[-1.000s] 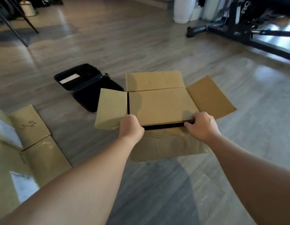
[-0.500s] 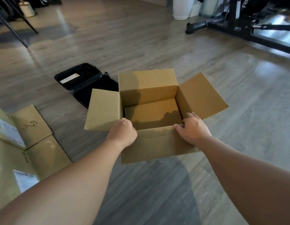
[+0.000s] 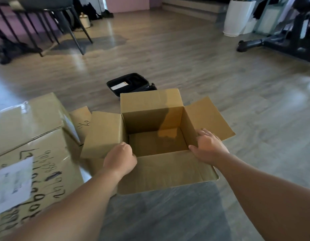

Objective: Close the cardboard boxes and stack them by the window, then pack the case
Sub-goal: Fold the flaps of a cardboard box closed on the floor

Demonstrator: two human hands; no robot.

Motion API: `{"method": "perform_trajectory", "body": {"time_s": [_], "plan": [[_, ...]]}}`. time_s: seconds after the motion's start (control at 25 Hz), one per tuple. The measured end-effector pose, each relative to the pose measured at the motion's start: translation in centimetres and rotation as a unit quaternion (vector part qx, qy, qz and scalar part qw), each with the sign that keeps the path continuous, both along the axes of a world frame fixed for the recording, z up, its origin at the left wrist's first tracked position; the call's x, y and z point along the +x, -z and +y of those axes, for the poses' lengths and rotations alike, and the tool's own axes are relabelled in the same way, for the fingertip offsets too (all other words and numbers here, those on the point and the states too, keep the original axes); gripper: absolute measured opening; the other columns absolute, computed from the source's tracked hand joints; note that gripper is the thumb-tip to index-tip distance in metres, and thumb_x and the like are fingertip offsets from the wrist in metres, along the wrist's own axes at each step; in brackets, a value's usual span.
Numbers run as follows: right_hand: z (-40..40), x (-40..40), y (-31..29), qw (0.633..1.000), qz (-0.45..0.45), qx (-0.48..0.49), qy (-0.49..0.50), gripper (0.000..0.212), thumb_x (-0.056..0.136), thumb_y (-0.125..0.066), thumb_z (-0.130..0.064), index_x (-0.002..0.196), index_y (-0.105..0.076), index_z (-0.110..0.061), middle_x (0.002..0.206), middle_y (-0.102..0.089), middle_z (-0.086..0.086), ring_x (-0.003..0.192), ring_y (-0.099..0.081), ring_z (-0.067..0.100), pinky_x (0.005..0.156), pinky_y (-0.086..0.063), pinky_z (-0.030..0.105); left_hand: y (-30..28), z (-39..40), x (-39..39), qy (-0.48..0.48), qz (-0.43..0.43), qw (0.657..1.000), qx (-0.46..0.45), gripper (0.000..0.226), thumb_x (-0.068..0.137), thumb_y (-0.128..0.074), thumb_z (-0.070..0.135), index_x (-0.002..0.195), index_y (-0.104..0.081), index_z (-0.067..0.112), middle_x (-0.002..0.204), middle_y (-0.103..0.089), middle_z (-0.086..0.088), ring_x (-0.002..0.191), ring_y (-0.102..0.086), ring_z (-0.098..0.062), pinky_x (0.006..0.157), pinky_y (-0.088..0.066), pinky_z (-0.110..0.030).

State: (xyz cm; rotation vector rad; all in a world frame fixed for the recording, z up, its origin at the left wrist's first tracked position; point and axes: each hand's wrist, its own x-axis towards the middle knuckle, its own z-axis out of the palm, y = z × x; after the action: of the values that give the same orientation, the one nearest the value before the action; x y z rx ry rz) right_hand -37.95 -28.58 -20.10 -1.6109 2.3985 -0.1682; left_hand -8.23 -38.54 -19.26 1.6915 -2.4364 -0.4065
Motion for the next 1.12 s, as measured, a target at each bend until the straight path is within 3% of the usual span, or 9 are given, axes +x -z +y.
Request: {"method": "perform_trajectory", "body": {"time_s": [0.12,0.24,0.48,0.6,0.72,0.84,0.96,1.04,1.12], "plan": [[-0.3,1.4,-0.5,0.998,0.063,-0.02,0.015,0.048,0.096,-0.055,-0.048,0.13,-0.063,-0.015,0.159,-0.036,0.002,0.151,-0.02,0.024,0.124,-0.013,0.046,-0.6,-1.3,2.2,-0.034,0.026,0.999,-0.013,0.013,0.094,-0.059,0.024,0.093,-0.063,0.012,0.119,-0.064,-0.004,0.094,-0.066,-0.027,0.067,-0.045,-0.03],[0.3,1.0,-1.3,0.989,0.113,-0.034,0.088,0.052,0.095,-0.054,-0.048,0.133,-0.058,-0.013,0.154,-0.04,0.006,0.148,-0.024,0.028,0.121,-0.018,0.052,-0.7,-3.1,5.1,-0.068,-0.029,0.997,-0.022,0.021,0.092,-0.057,0.026,0.094,-0.066,0.008,0.155,-0.04,-0.009,0.123,-0.056,-0.03,0.09,-0.047,-0.038],[1.8,0.4,-1.8,0.963,0.079,0.053,0.25,0.068,0.094,-0.051,-0.054,0.145,-0.039,-0.01,0.158,-0.018,0.03,0.146,-0.018,0.046,0.118,-0.024,0.054,-0.6,-4.2,7.8,-0.105,-0.111,0.988,-0.022,0.031,0.091,-0.051,0.032,0.101,-0.069,0.009,0.146,-0.041,-0.017,0.136,-0.04,-0.035,0.108,-0.036,-0.05],[1.5,0.8,-2.5,0.958,0.034,0.001,0.284,0.053,0.093,-0.055,-0.041,0.126,-0.053,0.001,0.14,-0.038,0.03,0.126,-0.044,0.046,0.099,-0.047,0.052,-1.4,-3.9,7.8,-0.151,-0.068,0.986,0.006,0.033,0.09,-0.052,0.028,0.106,-0.066,0.003,0.127,-0.051,-0.022,0.107,-0.054,-0.038,0.085,-0.049,-0.044],[1.1,1.5,-3.6,0.96,0.058,-0.098,0.258,0.036,0.091,-0.056,-0.028,0.108,-0.059,0.004,0.126,-0.045,0.022,0.112,-0.051,0.041,0.079,-0.051,0.046,-2.9,-3.9,7.3,-0.155,-0.001,0.987,-0.04,0.018,0.083,-0.055,0.021,0.072,-0.058,0.007,0.082,-0.06,-0.012,0.062,-0.05,-0.027,0.055,-0.038,-0.03],[0.4,2.5,-4.6,0.97,0.107,-0.203,0.084,0.024,0.091,-0.057,-0.021,0.107,-0.059,-0.003,0.131,-0.048,0.01,0.108,-0.057,0.034,0.069,-0.051,0.04,-4.4,-4.1,5.9,-0.137,0.031,0.986,-0.095,0.025,0.084,-0.055,0.022,0.065,-0.043,0.011,0.075,-0.053,-0.006,0.063,-0.051,-0.026,0.051,-0.03,-0.027],[-0.4,4.3,-4.5,0.975,0.065,-0.204,-0.066,0.047,0.094,-0.055,-0.025,0.139,-0.048,-0.013,0.141,-0.051,0.003,0.113,-0.061,0.028,0.081,-0.057,0.043,-4.5,-3.4,4.3,-0.052,0.081,0.982,-0.162,0.019,0.094,-0.054,0.028,0.094,-0.052,0.009,0.102,-0.061,-0.012,0.073,-0.053,-0.021,0.049,-0.03,-0.021],[-0.7,5.1,-3.6,0.983,0.008,-0.155,-0.099,0.059,0.098,-0.052,-0.03,0.152,-0.03,-0.026,0.134,-0.061,0.001,0.106,-0.065,0.028,0.082,-0.056,0.043,-3.9,-2.7,3.7,0.059,0.12,0.984,-0.121,0.051,0.1,-0.048,0.038,0.141,-0.039,0.009,0.134,-0.058,-0.014,0.096,-0.064,-0.023,0.068,-0.05,-0.022],[-0.6,4.5,-2.4,0.99,-0.017,-0.114,-0.078,0.05,0.102,-0.044,-0.034,0.15,-0.03,-0.029,0.12,-0.069,0.003,0.094,-0.064,0.026,0.078,-0.053,0.04,-3.1,-1.8,3.4,0.157,0.139,0.977,-0.029,0.058,0.104,-0.037,0.045,0.155,-0.022,0.022,0.148,-0.05,-0.006,0.124,-0.057,-0.022,0.092,-0.046,-0.026]]}}
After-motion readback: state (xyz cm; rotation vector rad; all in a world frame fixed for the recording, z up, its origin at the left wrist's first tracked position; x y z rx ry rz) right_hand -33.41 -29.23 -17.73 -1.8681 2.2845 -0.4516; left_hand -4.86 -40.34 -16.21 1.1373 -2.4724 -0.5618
